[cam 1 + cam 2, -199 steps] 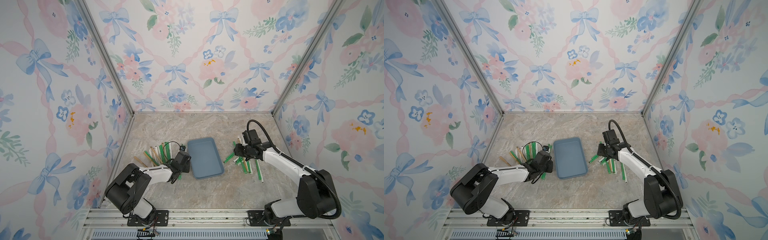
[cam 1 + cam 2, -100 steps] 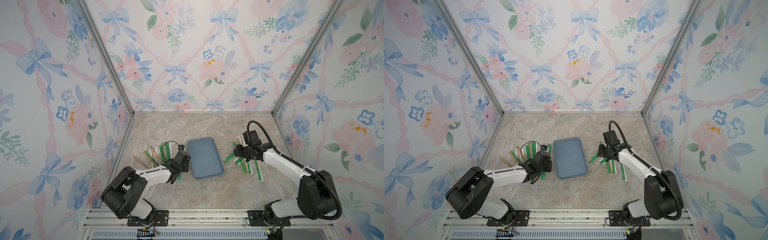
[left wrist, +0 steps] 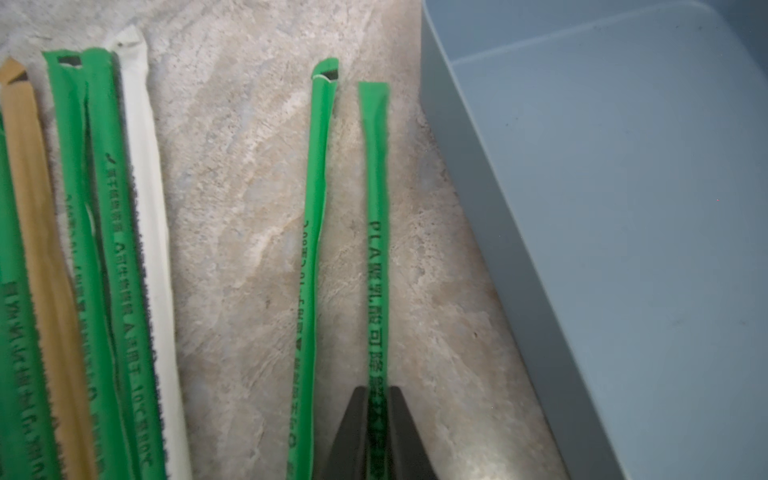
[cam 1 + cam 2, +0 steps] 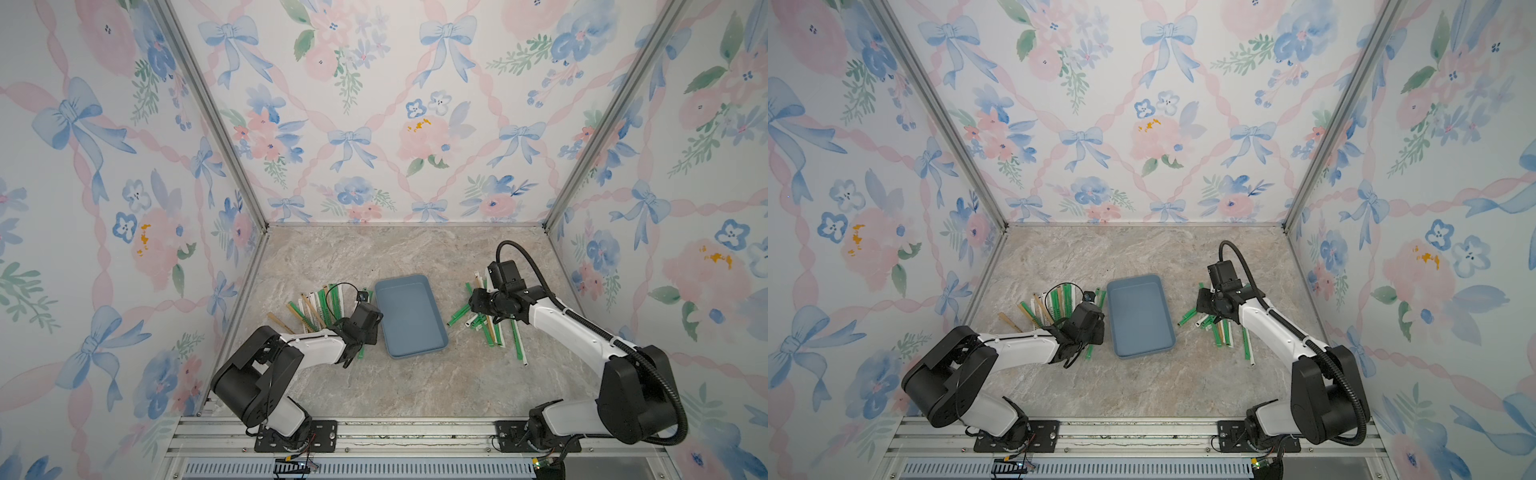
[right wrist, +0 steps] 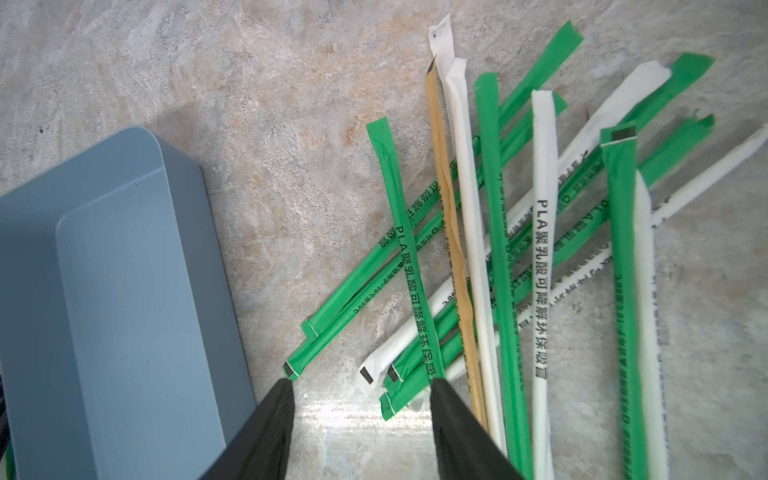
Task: Put the straws into the storage box
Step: Pick up the straw from the center of the board, then place the straw in the storage box.
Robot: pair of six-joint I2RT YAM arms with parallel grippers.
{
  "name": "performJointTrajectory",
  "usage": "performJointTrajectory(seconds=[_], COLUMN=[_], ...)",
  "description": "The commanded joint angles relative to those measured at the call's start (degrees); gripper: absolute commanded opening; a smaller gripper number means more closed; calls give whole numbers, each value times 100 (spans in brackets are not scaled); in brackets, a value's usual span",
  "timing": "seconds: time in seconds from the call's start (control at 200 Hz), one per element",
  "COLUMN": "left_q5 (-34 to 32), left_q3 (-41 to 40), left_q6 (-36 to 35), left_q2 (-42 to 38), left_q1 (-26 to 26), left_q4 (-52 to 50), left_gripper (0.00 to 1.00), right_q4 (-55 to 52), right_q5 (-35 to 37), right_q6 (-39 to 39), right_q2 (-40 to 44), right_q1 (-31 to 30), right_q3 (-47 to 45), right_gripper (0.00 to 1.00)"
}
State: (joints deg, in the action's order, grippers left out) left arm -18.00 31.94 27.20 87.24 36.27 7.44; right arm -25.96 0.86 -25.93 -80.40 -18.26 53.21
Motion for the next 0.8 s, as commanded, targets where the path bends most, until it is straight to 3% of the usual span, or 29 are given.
performJointTrajectory(seconds=[0.0, 0.205, 0.545, 0.795], left_q5=[240, 492, 714, 980], left_q3=[-74, 4, 378, 672], left_q6=[50, 146, 834, 1479], left_q2=[153, 11, -1034, -792], left_q1=[20, 18, 26, 252], left_q4=[-276, -276, -257, -132], left_gripper=[5, 0, 0, 0], right_q4=[-119, -148, -156, -65], right_q5=[116, 83, 71, -20], right_q6=[80, 88, 75, -79], right_q2=[129, 215, 332, 263], right_q1=[107, 242, 297, 313], right_q3=[-106, -175, -244, -284], right_gripper=[55, 56, 56, 56])
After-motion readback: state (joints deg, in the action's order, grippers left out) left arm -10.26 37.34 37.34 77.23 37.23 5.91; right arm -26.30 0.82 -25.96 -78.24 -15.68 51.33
